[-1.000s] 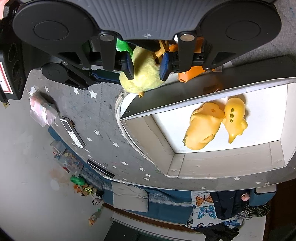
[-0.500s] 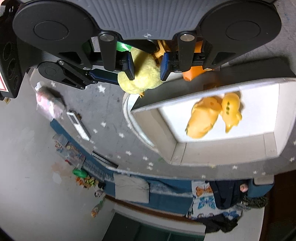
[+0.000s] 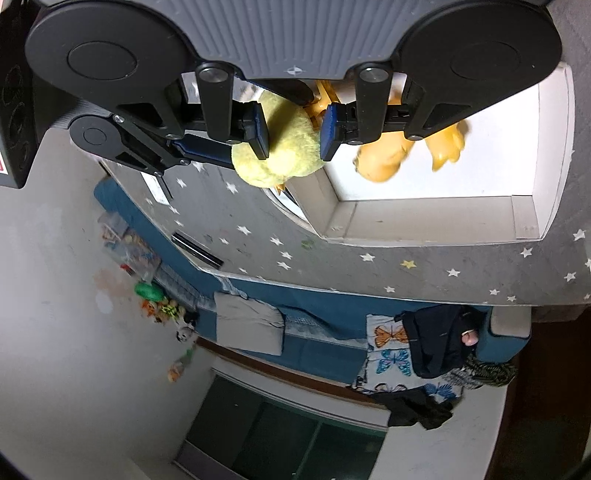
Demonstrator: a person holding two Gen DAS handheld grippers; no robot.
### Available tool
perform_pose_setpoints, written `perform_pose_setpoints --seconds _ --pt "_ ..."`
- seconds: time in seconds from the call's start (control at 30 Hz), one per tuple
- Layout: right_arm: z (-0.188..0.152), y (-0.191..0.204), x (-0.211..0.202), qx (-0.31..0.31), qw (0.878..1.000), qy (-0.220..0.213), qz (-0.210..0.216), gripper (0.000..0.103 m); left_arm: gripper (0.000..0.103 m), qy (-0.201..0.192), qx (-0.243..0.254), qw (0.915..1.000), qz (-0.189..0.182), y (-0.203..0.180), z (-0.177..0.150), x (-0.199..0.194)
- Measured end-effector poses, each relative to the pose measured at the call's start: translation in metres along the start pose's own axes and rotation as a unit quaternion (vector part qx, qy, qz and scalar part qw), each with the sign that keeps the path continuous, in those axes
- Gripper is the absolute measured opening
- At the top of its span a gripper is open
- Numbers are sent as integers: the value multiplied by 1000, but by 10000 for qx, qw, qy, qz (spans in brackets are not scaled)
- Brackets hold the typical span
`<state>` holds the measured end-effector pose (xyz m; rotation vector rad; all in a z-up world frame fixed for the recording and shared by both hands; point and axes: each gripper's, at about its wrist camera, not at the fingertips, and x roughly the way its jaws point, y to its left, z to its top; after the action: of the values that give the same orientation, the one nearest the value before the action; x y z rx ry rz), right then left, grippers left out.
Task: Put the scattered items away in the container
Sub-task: 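Lower the plush chick into the box and open both grippers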
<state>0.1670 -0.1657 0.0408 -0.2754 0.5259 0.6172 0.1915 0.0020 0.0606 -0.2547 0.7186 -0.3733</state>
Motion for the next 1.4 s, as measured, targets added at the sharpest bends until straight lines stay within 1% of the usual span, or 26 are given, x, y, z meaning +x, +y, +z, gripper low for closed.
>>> perform_pose_setpoints --seconds 0.13,0.3,0.47,0.7,0.8,1.07,1.13,1.27,1.4 --pt "8 -11 21 48 9997 180 138 73 32 82 -97 9999 87 11 11 19" --pt "11 -22 50 13 9984 492 276 73 32 277 -318 9991 86 28 16 42" --pt "7 -23 69 -140 9968 712 325 73 32 433 -477 9979 89 39 12 56" --pt "1 -21 91 -313 9942 982 307 73 32 518 -564 9970 61 44 8 66" --pt "-2 -19 97 -354 9938 1018 274 73 32 518 -541 9971 100 43 6 68" --pt "-4 -23 94 -270 9952 901 253 75 32 469 -565 9973 65 45 6 64" --pt "-4 -23 91 -284 9957 842 253 84 32 432 -541 9976 24 44 6 62" --pt "-4 -21 85 -412 9963 737 152 84 32 389 -500 9980 17 41 6 58" --pt "-5 -21 77 -325 9976 608 36 84 32 365 -505 9981 23 40 5 53"
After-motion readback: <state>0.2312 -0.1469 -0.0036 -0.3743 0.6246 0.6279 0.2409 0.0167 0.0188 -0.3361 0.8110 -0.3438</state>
